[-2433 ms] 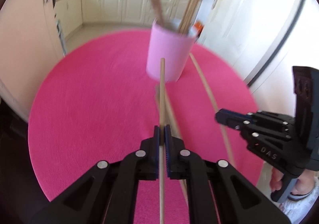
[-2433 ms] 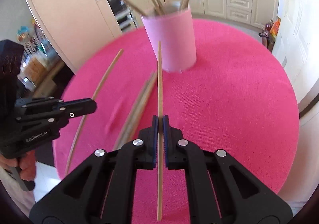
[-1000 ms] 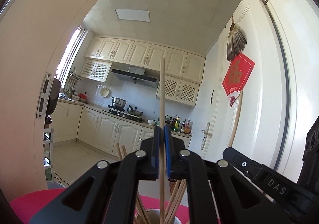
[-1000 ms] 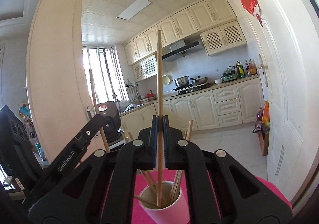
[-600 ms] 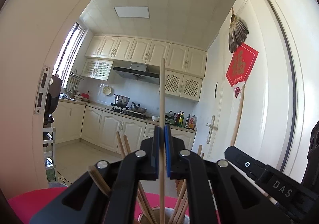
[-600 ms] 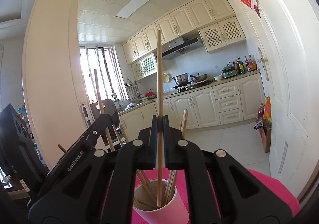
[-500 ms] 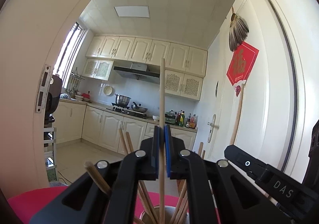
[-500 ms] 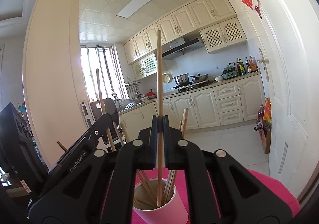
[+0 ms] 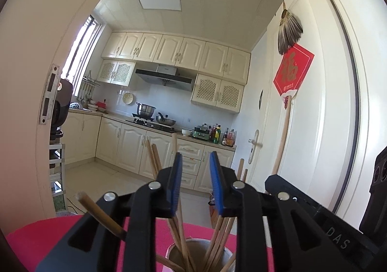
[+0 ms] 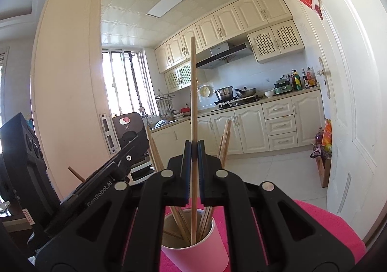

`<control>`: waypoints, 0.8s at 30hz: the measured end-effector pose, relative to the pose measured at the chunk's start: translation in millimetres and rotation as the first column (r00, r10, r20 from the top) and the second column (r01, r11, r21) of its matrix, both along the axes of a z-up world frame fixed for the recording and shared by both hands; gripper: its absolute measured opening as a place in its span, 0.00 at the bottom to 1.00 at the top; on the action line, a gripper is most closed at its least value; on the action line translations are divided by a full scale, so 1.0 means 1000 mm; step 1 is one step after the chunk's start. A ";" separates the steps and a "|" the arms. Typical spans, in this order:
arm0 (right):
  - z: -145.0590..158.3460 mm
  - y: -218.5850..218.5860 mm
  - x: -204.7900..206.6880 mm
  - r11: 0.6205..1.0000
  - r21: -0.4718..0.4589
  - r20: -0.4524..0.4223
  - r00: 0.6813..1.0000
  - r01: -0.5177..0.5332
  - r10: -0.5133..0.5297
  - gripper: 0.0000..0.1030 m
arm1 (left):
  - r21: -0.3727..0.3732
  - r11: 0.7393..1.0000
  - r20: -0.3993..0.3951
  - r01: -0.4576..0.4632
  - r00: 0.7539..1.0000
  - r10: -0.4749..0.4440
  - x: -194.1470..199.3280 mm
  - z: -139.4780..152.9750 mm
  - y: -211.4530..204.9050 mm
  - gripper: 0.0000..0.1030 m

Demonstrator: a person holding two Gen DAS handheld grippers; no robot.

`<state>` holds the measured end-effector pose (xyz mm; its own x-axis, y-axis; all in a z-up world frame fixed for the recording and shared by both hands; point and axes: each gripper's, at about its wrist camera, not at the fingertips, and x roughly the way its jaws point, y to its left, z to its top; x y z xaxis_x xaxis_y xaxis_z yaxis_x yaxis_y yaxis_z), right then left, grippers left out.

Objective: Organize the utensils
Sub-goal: 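Open the left tool over the cup while the right tool opens and releases its chopstick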

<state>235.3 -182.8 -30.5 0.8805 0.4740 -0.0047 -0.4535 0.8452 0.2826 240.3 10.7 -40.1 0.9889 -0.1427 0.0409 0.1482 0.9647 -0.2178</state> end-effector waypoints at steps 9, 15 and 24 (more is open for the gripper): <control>-0.004 0.005 -0.001 1.000 -0.018 -0.001 1.000 -0.004 0.004 0.06 | 0.022 1.000 0.009 0.019 1.000 -0.019 -0.006 0.002 0.000 0.36; -0.005 0.004 0.000 1.000 -0.021 -0.004 1.000 0.005 -0.006 0.06 | 0.034 0.999 0.025 0.024 0.999 -0.025 -0.012 0.004 -0.002 0.42; -0.006 0.003 -0.001 1.000 -0.020 -0.002 1.000 0.013 -0.013 0.06 | 0.028 0.999 0.032 0.027 0.999 -0.027 -0.013 0.006 -0.001 0.43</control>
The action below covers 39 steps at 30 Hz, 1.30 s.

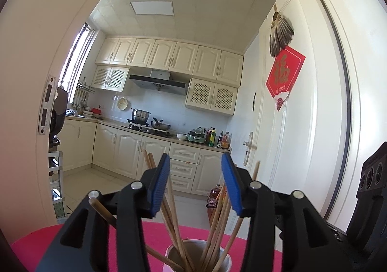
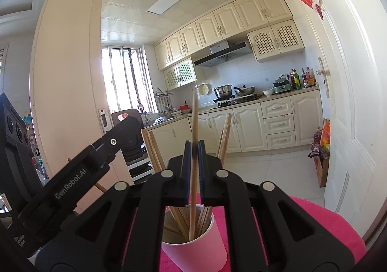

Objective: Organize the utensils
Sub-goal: 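Open the left tool over the cup while the right tool opens and releases its chopstick, then move both open tools back down to the chopstick pile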

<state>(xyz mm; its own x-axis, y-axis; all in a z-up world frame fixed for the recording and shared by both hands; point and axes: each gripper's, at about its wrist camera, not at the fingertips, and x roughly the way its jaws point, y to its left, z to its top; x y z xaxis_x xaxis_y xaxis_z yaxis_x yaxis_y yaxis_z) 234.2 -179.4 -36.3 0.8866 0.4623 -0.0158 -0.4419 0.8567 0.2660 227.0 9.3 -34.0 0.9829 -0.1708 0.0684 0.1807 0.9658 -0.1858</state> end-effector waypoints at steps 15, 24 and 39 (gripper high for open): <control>0.018 -0.006 -0.021 0.999 -0.022 -0.020 0.999 0.032 -0.033 0.13 | -0.001 1.000 -0.060 0.006 0.998 -0.006 -0.019 0.019 0.000 0.51; 0.027 -0.019 -0.067 0.996 -0.044 -0.034 0.996 0.078 -0.080 0.42 | 0.067 0.997 -0.122 -0.034 0.992 0.042 -0.061 0.031 -0.006 0.51; 0.004 -0.022 -0.117 0.982 -0.170 -0.206 0.971 0.085 -0.120 0.53 | 0.145 0.989 -0.391 0.004 0.919 0.054 -0.116 0.006 -0.002 0.59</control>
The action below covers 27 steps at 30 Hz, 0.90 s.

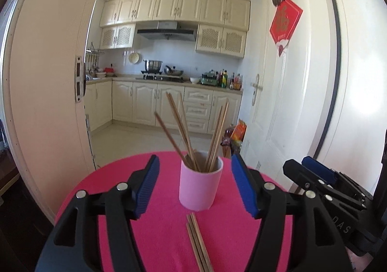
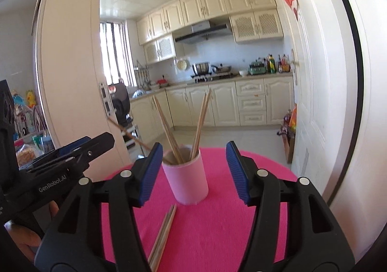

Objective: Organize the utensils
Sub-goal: 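Move both open tools back down to the chopstick pile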

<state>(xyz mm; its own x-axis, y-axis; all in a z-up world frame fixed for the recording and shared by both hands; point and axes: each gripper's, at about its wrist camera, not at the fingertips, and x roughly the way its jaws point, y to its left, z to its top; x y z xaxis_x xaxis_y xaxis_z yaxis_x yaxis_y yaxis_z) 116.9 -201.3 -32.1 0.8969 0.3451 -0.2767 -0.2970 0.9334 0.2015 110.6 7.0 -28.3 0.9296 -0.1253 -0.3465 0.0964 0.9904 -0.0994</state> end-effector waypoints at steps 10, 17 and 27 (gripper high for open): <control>-0.062 0.039 0.021 0.983 -0.092 -0.395 0.912 -0.159 0.111 0.53 | 0.029 0.999 -0.386 -0.016 0.922 0.026 0.013 -0.065 0.021 0.59; -0.096 0.070 0.037 0.962 -0.039 -0.574 0.794 -0.271 0.200 0.32 | -0.052 0.997 -0.511 -0.054 0.859 0.020 0.018 -0.090 0.046 0.59; -0.112 0.092 0.047 0.948 -0.035 -0.640 0.736 -0.315 0.221 0.16 | -0.065 0.998 -0.568 -0.024 0.823 -0.017 0.015 -0.106 0.048 0.59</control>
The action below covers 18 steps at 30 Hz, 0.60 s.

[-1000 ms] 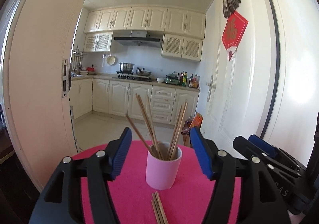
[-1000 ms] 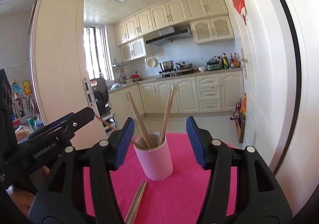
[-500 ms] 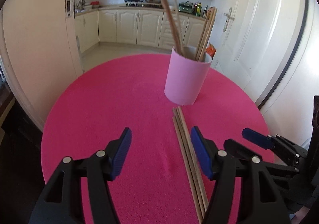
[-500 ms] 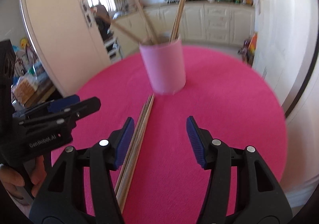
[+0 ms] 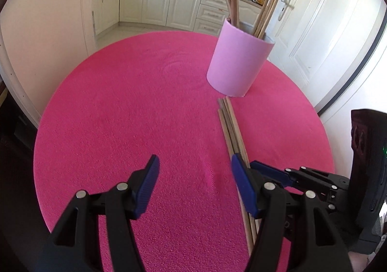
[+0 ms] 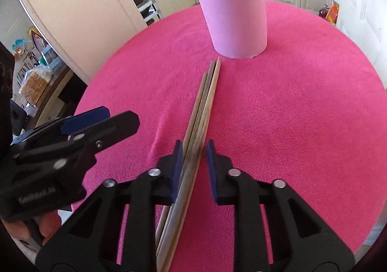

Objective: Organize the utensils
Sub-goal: 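Move both open tools back down to the chopstick pile, then grasp a chopstick with the right tool while the left tool grasps another and lifts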

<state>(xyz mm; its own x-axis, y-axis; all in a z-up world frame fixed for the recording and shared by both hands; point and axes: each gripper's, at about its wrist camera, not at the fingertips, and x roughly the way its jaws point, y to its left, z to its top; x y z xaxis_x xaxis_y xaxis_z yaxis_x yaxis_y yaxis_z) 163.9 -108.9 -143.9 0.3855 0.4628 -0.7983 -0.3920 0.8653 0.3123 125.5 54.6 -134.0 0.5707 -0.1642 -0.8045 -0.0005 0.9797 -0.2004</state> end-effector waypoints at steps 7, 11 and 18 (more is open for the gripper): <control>0.001 -0.018 0.003 0.999 0.037 -0.007 1.000 0.006 -0.006 0.09 | 0.001 1.000 -0.033 0.000 0.999 0.000 0.006 -0.008 -0.005 0.59; 0.005 -0.038 0.007 0.998 0.049 -0.010 0.999 0.034 -0.034 0.08 | 0.044 0.998 -0.069 0.036 0.997 -0.033 0.009 -0.014 -0.016 0.59; 0.006 -0.055 0.010 0.999 0.028 -0.018 0.999 0.043 -0.043 0.08 | 0.112 0.992 -0.122 0.056 0.992 -0.042 0.015 -0.023 -0.036 0.55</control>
<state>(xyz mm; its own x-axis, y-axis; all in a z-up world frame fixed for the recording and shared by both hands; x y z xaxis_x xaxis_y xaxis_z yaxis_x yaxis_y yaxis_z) 173.4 -164.3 -138.1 0.3919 0.4689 -0.7915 -0.3490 0.8718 0.3437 140.1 18.7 -156.5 0.4636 -0.0917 -0.8813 0.0307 0.9957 -0.0874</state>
